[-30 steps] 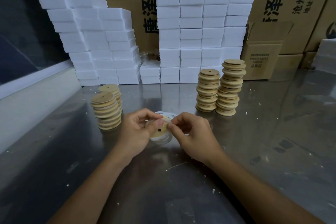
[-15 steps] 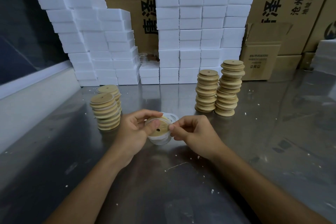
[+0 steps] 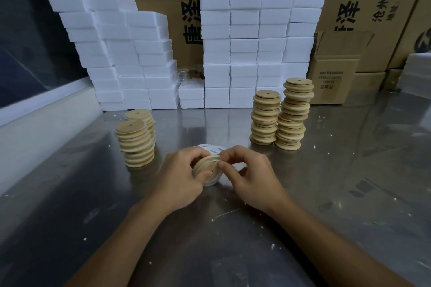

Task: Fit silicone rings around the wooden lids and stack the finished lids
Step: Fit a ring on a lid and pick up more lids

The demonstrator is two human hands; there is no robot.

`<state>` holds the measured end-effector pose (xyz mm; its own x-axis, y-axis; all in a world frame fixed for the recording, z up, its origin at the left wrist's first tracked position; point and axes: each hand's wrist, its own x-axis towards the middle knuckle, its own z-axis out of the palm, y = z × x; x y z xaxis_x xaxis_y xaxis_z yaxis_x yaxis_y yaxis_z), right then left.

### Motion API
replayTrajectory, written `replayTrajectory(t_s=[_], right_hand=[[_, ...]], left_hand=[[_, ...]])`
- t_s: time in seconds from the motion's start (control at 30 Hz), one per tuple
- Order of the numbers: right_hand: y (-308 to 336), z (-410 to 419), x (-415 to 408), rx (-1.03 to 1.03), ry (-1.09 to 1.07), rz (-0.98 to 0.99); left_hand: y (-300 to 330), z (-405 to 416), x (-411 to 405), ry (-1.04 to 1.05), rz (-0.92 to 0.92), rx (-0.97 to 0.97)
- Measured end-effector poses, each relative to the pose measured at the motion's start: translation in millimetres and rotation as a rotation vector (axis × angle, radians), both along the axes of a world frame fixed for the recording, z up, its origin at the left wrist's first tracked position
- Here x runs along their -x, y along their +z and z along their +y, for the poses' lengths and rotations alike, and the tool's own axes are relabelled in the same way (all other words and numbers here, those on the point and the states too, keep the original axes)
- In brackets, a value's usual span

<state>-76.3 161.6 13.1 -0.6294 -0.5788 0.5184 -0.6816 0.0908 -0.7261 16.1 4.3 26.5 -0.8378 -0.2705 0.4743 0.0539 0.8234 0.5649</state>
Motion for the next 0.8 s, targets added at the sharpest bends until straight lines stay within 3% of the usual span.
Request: replayTrajectory(t_s=[0.37,0.57,0.8], right_hand=[[3.8,0.8,4.1,-0.063,-0.036,0.094],[8.0,5.1,6.1,-0.093,0.004,0.292],[3.9,4.8,6.9,0.008,0.044,0.19]], left_hand=[[5.0,-1.4,-2.1,0.013,0.012,-0.052],[4.5,-1.0,-2.2,-0.003,0.04,-0.066],[5.1,-1.2,-2.8,0.026,0.098,-0.155]])
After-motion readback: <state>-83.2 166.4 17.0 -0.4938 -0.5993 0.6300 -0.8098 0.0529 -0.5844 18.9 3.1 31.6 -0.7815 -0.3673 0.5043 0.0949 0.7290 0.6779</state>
